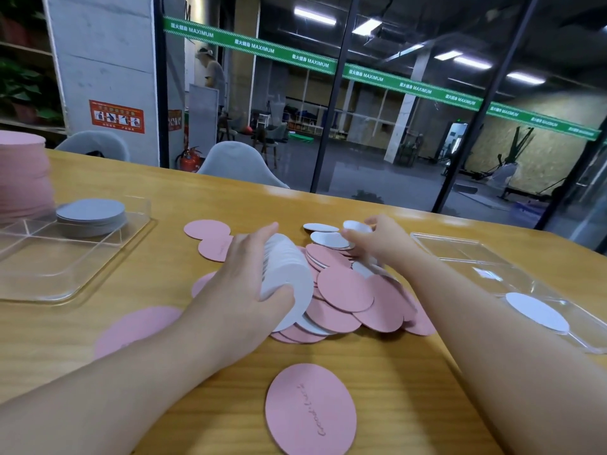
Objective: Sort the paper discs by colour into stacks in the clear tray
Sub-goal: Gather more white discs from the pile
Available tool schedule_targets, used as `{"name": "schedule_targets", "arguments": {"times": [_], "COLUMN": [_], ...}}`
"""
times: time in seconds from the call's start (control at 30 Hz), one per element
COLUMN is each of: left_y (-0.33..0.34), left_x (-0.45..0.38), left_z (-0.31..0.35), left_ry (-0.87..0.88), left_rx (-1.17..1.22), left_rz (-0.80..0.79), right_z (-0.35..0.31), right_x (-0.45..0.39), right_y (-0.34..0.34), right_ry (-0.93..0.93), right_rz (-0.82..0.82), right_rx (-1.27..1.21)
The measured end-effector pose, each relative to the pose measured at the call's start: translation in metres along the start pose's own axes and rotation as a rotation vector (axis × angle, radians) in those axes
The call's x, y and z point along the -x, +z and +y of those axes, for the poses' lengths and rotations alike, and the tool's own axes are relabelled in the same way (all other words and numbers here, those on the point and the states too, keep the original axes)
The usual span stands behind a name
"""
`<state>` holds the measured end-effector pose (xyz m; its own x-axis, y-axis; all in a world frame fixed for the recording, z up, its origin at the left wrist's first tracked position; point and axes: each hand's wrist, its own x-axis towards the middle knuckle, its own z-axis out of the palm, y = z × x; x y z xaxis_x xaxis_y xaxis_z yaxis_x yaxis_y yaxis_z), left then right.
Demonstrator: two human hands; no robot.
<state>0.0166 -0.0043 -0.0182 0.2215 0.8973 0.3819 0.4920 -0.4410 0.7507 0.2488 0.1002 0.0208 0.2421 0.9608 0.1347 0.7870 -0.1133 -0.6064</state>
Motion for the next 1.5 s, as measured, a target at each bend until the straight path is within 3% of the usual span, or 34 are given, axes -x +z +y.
{"name": "schedule_targets", "arguments": {"times": [0.43, 0.6, 0.87, 1.27, 1.5], "left_y": [0.001, 0.001, 0.001, 0.000, 0.000], "left_x": [0.001, -0.001, 0.000, 0.000, 0.000], "left_z": [-0.002, -0.003, -0.002, -0.001, 0.000], "left_ry": [-0.003, -0.009, -0.021, -0.030, -0.020], "left_rx": [0.023, 0.016, 0.036, 0.038, 0.042], "left_rz": [0.021, 0.025, 0.021, 0.010, 0.011], "right_z": [-0.053, -0.050, -0.047, -0.002, -0.006], "right_x": [-0.027, -0.032, -0.031, -0.006, -0.012], "right_y": [0.032, 0.040, 0.030, 0.013, 0.013], "right_ry": [-0.006, -0.008, -0.062, -0.049, -0.038], "right_rz": [-0.124, -0.142, -0.014, -0.131, -0.217], "right_rx": [0.085, 0.116, 0.091, -0.082, 0.069]}}
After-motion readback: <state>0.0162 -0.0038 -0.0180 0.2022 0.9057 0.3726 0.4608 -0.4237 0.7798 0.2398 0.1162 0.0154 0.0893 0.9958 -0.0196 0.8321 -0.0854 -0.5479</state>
